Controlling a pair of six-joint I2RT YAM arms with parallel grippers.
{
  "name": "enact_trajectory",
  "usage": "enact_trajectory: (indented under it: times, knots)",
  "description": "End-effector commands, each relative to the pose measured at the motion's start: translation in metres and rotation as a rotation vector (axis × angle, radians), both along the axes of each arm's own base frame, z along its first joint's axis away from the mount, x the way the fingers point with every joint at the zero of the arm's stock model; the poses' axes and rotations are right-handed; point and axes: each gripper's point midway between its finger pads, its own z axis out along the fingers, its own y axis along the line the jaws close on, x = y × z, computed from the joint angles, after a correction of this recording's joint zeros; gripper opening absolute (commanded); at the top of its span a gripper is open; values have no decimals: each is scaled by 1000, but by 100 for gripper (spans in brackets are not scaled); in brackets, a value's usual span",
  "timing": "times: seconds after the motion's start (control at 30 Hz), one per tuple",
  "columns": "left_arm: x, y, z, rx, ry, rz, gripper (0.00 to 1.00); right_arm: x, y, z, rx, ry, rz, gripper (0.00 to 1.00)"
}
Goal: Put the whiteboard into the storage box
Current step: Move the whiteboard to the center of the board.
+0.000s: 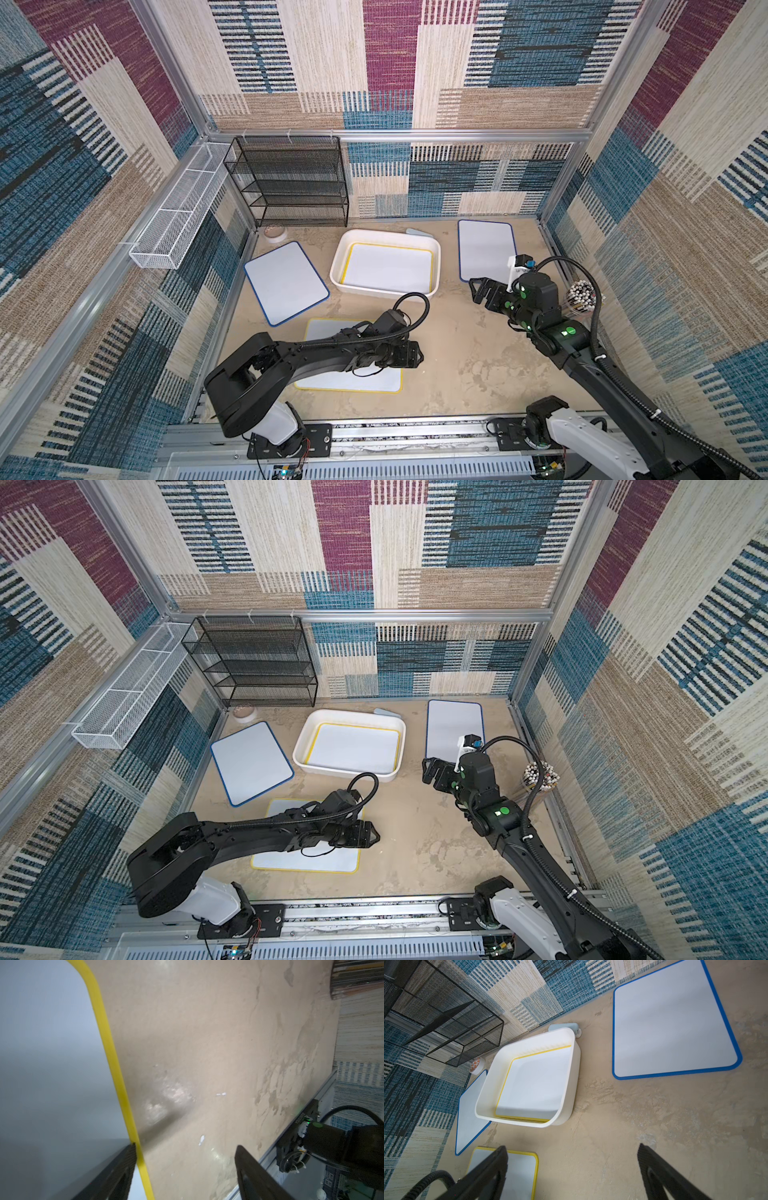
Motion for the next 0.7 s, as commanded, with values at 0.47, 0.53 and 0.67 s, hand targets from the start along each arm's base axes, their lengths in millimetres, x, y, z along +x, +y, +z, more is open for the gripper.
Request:
enact_trajectory:
  times: [0.47,0.53,0.67]
  knots:
    - [4,-72,30,-23,-17,-139,80,-3,-10,11,-36,-18,-27,100]
    - [4,-56,36,12,-41,-133,84,-3,-12,11,-45,-19,-32,100]
    - [8,-8,41,85,-50,-66,91,-3,-8,3,-42,-8,-8,100]
